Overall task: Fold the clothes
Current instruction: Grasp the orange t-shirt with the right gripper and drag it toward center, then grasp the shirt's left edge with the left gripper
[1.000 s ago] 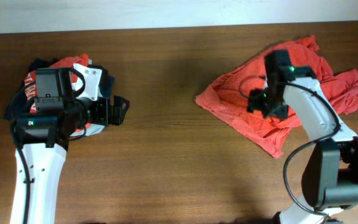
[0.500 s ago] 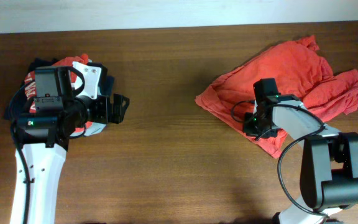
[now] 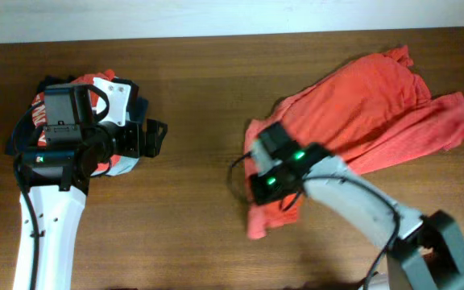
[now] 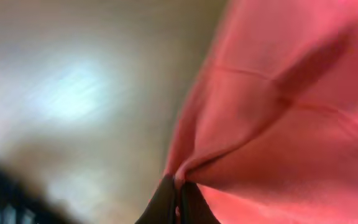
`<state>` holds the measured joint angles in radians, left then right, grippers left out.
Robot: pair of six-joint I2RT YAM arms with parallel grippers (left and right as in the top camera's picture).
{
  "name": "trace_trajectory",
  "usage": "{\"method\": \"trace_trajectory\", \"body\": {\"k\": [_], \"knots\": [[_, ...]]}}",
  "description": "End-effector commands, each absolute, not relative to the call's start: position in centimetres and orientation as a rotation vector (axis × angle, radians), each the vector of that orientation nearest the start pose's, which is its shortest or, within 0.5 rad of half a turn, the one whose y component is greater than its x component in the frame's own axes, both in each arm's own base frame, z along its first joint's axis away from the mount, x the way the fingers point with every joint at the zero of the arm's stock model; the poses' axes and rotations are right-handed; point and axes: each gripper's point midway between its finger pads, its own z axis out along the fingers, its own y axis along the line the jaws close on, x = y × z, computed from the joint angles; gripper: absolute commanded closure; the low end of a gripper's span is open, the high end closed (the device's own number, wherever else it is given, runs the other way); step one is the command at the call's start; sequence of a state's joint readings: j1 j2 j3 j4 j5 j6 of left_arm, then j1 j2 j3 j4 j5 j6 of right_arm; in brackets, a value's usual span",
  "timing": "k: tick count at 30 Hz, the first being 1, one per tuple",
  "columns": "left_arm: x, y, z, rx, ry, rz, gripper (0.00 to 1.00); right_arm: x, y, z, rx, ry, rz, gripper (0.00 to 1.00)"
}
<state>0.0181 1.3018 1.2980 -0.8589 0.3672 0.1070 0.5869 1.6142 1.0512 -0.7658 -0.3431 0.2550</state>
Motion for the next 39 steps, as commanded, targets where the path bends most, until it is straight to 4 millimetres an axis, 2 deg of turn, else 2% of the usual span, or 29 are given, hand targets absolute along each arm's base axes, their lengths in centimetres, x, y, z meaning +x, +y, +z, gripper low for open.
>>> {"method": "trace_trajectory", "body": {"k": [1, 3, 6, 9, 10, 12, 14, 16, 17, 19, 20, 22, 24, 25, 26, 28, 30, 31, 33, 35, 39], "knots": [[35.3, -5.6, 26.0, 0.263, 2.343, -0.397, 0.01, 19.5, 27.8, 7.9, -0.844, 2.887, 0.754, 0.96], [35.4, -5.6, 26.0, 0.263, 2.337, -0.395, 0.01, 17.2, 30.0, 8.1, -1.044, 2.802, 0.771, 0.96], [35.5, -5.6, 26.2, 0.264, 2.330, -0.393, 0.01, 14.8, 32.3, 9.2, -1.291, 2.664, 0.781, 0.96], [35.6, -5.6, 26.3, 0.265, 2.324, -0.392, 0.01, 13.4, 33.8, 10.8, -1.479, 2.527, 0.787, 0.95], [35.6, -5.6, 26.3, 0.265, 2.324, -0.392, 0.01, 13.3, 34.2, 11.2, -1.508, 2.494, 0.786, 0.90], [35.6, -5.6, 26.3, 0.265, 2.325, -0.392, 0.01, 14.3, 34.4, 11.9, -1.480, 2.473, 0.730, 0.67], [35.6, -5.6, 26.2, 0.265, 2.326, -0.392, 0.01, 16.7, 34.1, 12.9, -1.349, 2.485, 0.638, 0.60], [35.6, -5.6, 26.2, 0.265, 2.327, -0.393, 0.01, 20.2, 32.8, 14.5, -1.132, 2.509, 0.544, 0.53], [35.5, -5.6, 26.2, 0.265, 2.328, -0.394, 0.01, 21.9, 31.8, 15.3, -1.020, 2.521, 0.507, 0.47], [35.5, -5.6, 26.2, 0.264, 2.331, -0.395, 0.01, 26.0, 28.5, 17.3, -0.715, 2.554, 0.434, 0.33], [35.4, -5.6, 26.1, 0.264, 2.332, -0.396, 0.01, 28.2, 25.9, 18.3, -0.522, 2.576, 0.405, 0.27], [35.3, -6.0, 26.1, 0.273, 2.333, -0.419, 0.01, 31.1, 21.5, 19.1, -0.254, 2.605, 0.382, 0.26], [35.1, -6.5, 26.3, 0.287, 2.326, -0.461, 0.11, 33.5, 16.2, 19.0, 0.018, 2.632, 0.348, 0.26], [35.0, -6.7, 26.4, 0.294, 2.322, -0.477, 0.21, 34.5, 13.3, 18.6, 0.143, 2.643, 0.325, 0.26], [35.0, -6.9, 26.4, 0.299, 2.319, -0.490, 0.25, 35.3, 9.9, 18.0, 0.284, 2.654, 0.290, 0.26], [34.8, -7.2, 26.5, 0.308, 2.315, -0.516, 0.25, 36.1, 5.1, 16.9, 0.484, 2.663, 0.253, 0.27], [34.6, -7.5, 26.4, 0.313, 2.322, -0.537, 0.13, 36.6, 0.8, 15.4, 0.662, 2.667, 0.241, 0.27], [34.4, -7.5, 26.3, 0.312, 2.329, -0.538, 0.07, 36.7, -0.9, 14.5, 0.737, 2.673, 0.249, 0.27], [34.1, -7.5, 26.0, 0.308, 2.349, -0.545, 0.04, 36.7, -3.5, 12.5, 0.865, 2.692, 0.265, 0.27], [33.5, -7.9, 25.6, 0.325, 2.374, -0.552, 0.03, 36.6, -5.3, 10.3, 0.957, 2.721, 0.260, 0.27], [32.6, -8.9, 24.4, 0.362, 2.436, -0.536, 0.02, 37.5, -5.9, 6.3, 0.951, 2.789, 0.323, 0.27]]}}
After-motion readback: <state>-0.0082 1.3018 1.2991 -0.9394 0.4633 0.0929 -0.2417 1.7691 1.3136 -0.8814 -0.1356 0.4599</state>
